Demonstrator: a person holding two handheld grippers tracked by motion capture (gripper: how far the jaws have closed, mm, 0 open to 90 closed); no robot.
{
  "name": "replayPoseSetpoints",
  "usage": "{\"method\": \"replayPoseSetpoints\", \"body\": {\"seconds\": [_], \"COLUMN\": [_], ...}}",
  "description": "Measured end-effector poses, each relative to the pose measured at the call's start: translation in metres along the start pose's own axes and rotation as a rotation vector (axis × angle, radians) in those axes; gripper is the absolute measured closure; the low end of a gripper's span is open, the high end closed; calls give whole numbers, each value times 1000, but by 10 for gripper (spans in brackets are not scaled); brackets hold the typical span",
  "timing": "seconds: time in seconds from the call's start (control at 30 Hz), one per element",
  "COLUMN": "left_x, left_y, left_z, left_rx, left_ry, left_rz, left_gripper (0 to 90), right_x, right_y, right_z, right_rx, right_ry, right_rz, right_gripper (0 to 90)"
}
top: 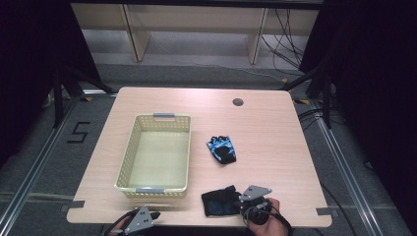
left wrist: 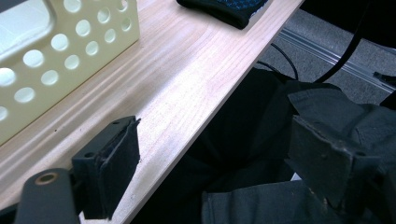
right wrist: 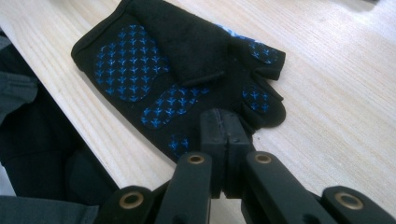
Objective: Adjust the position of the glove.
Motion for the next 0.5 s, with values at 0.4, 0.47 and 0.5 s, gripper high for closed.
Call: {"method": "replayPoseSetpoints", "body": {"seconds": [0.4,0.47,0.5], "left_x": [2,2,0], "left_y": [-1,-1,-1], "left_z": [3,3,2], "left_rx": [-14,-14,-8], "left_ry": [-7,1,9], "left_rz": [17,17,5], "left_gripper": [163,163,163], "right_x": [5,7,6], "right_y": [-6,-7,-7], "right_z": [0,-3,-3], "right_rx": [24,35,31], "right_ry": [-35,-69,-55], "right_rz": [21,21,16], "right_gripper": [900,900,900]}}
Point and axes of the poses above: each handheld gripper's, and its own axes: y roughly backward along the jaws, x roughly out of its top, z roughly to its right, the point moved 10 cm from there along -y, roughly forward along the jaws, and after that the axes turned 8 degrees about y, right-handed, at the moved point
